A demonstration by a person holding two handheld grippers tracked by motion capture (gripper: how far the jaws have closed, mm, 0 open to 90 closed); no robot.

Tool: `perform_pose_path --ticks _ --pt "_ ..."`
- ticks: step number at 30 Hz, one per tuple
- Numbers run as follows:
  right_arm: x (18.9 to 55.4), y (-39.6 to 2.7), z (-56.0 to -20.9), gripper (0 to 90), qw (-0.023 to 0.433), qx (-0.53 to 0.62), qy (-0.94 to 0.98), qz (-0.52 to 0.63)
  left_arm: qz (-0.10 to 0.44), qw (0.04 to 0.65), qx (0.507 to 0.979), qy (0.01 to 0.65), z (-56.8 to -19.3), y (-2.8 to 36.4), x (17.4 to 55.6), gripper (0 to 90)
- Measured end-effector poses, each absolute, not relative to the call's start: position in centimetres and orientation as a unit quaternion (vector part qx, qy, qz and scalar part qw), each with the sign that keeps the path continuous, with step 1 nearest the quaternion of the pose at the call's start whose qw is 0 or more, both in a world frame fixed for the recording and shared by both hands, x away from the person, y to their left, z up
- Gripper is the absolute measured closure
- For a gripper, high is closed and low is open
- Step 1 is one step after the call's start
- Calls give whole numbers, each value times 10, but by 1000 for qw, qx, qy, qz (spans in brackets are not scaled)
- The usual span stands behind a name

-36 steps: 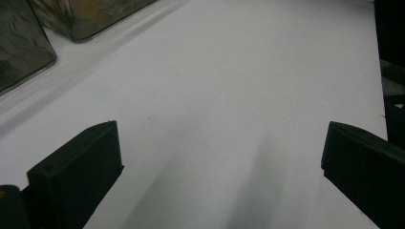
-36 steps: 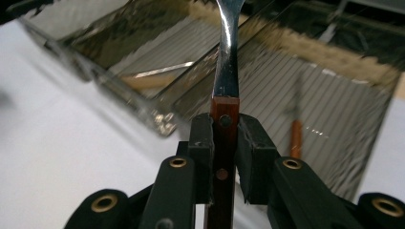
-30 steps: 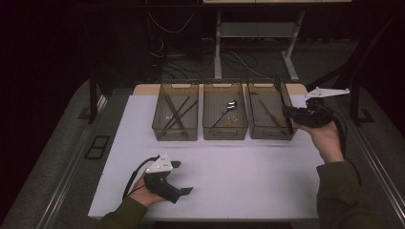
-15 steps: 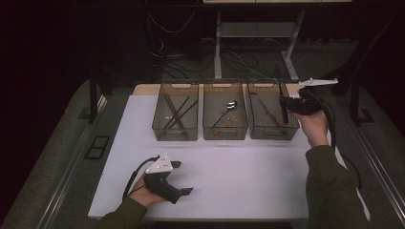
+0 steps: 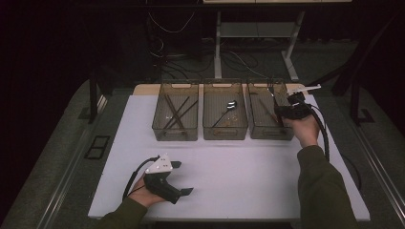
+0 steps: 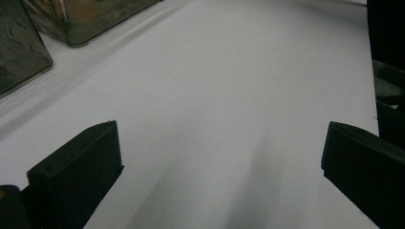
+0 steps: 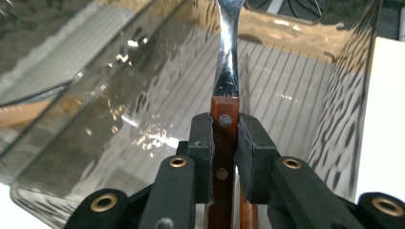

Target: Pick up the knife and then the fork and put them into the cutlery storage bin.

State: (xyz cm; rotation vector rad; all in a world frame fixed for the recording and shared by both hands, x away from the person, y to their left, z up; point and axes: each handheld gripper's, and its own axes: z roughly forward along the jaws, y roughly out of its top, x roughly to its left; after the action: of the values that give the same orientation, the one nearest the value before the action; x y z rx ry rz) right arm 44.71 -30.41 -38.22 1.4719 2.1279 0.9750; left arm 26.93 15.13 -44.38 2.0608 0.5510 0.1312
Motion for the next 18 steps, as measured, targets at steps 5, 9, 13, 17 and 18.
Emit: perform_pose_path --ticks 5,9,13,17,18 --pt "448 -300 -389 766 176 528 761 333 54 481 845 226 -444 151 269 0" --pt "449 -302 -391 644 169 531 762 330 54 481 845 226 -444 151 269 0" --pt "448 -305 -390 549 170 532 760 331 54 480 846 226 -444 151 269 0" --pt "445 -309 -387 463 163 530 755 349 53 481 845 227 -444 151 270 0" --pt "444 -309 -388 436 168 531 752 353 53 481 845 227 -444 151 270 0"
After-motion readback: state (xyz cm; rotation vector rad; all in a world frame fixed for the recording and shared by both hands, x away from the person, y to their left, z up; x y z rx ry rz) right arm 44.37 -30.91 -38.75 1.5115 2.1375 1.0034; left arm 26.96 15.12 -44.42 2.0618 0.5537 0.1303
